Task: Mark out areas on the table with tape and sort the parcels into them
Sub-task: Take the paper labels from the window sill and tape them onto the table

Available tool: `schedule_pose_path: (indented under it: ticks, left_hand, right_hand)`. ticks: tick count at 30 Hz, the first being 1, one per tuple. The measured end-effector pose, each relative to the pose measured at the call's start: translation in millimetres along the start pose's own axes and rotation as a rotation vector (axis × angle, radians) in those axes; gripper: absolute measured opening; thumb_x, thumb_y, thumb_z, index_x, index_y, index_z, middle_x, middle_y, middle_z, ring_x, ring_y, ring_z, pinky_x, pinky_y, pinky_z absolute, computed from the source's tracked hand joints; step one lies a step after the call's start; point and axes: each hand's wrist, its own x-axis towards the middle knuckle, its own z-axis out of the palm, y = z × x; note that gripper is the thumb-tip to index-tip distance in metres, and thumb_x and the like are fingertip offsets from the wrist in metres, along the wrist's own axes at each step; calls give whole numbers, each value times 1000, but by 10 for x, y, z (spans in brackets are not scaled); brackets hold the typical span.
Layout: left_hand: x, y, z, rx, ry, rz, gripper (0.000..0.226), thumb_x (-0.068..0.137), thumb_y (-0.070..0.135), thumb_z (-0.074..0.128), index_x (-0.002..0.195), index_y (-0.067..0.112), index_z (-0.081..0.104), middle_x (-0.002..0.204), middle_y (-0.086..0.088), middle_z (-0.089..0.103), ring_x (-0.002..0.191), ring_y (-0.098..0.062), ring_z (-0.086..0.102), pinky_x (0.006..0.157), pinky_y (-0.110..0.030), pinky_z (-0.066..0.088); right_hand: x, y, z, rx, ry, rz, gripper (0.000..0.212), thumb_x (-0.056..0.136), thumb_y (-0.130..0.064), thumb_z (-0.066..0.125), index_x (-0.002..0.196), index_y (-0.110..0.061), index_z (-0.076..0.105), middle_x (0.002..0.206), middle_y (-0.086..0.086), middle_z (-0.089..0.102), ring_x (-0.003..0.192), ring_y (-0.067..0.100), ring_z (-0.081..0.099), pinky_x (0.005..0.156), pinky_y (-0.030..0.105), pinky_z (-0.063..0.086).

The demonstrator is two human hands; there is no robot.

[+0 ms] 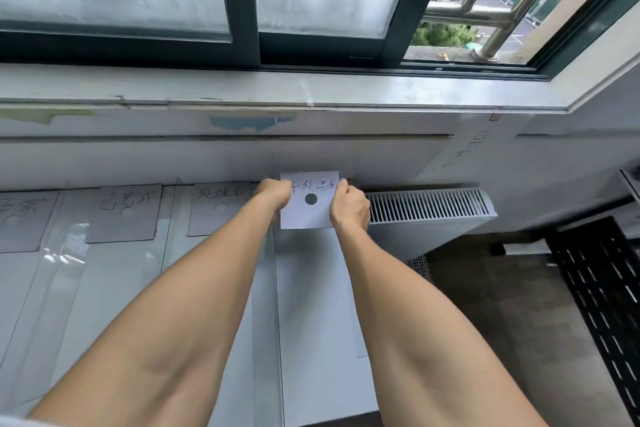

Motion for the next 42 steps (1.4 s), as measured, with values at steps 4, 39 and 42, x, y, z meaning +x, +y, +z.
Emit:
schedule_pose_path:
  ticks: [4, 39, 42]
  left_hand:
    - [153, 16, 234, 12, -27, -39, 12, 91, 22, 44, 86, 12, 45, 67, -2, 34, 55, -20, 29, 52, -24, 22]
    - [334, 173, 454, 140, 149, 71, 29, 98, 18, 40, 111, -1, 56, 111, -17, 63, 83, -27, 47, 67, -27, 35]
    - [240, 169, 285, 193, 166, 106, 35, 96, 22, 45, 121, -1, 56, 120, -17, 61, 90, -29, 51, 74, -29, 38]
  right_hand:
    - [227, 140, 41, -5, -45, 46, 50, 103, -42, 30, 110, -9, 67, 114, 14, 66, 103, 31, 57, 77, 33, 34]
    - [513, 209, 329, 45, -165, 16, 55, 100, -51, 32, 122, -11, 62, 120, 15, 64, 112, 35, 56, 82, 36, 38]
    - [404, 86, 333, 47, -168, -17, 54, 100, -50, 32, 121, -11, 62, 120, 14, 64, 111, 33, 56, 81, 35, 38]
